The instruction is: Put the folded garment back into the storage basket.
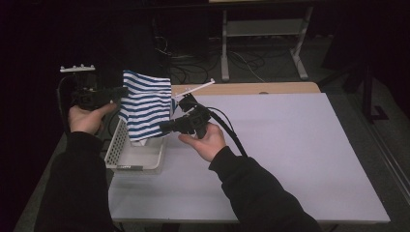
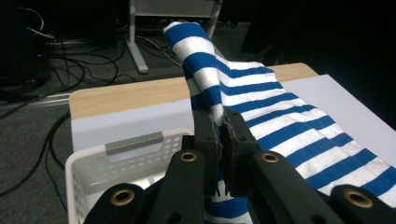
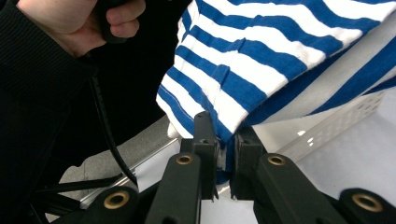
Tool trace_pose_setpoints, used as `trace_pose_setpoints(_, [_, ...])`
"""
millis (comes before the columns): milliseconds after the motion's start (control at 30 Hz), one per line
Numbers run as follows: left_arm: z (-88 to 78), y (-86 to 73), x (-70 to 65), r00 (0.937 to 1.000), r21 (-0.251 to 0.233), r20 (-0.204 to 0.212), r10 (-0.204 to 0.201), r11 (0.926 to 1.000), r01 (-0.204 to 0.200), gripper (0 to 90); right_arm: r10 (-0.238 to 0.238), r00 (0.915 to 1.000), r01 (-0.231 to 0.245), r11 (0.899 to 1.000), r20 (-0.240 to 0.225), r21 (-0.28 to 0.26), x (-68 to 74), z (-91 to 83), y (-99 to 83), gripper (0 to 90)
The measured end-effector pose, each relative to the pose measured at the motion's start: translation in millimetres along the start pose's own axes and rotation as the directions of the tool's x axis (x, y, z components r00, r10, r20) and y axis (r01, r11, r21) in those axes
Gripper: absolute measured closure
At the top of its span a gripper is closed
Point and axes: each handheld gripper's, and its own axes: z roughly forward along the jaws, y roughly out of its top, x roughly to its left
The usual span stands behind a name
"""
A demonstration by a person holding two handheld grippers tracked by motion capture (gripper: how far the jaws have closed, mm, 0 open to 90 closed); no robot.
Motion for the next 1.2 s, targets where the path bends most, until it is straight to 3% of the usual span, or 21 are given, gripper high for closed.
trace_pose_setpoints(867, [-1.0,-21.3,30.1,0.9988,0.004,-0.028,-0.039,0.9992,0.039,84.9,0.012,0.9998,-0.012,1.0,-0.015,0.01,-2.1,36.3,-3.8,81.8])
trace_pose_setpoints(1200, [0.1,-31.2,40.5,0.9984,-0.016,-0.023,-0.051,0.9986,0.051,84.9,0.016,0.9994,-0.015,1.0,-0.031,0.009,-4.6,51.1,-7.7,81.8])
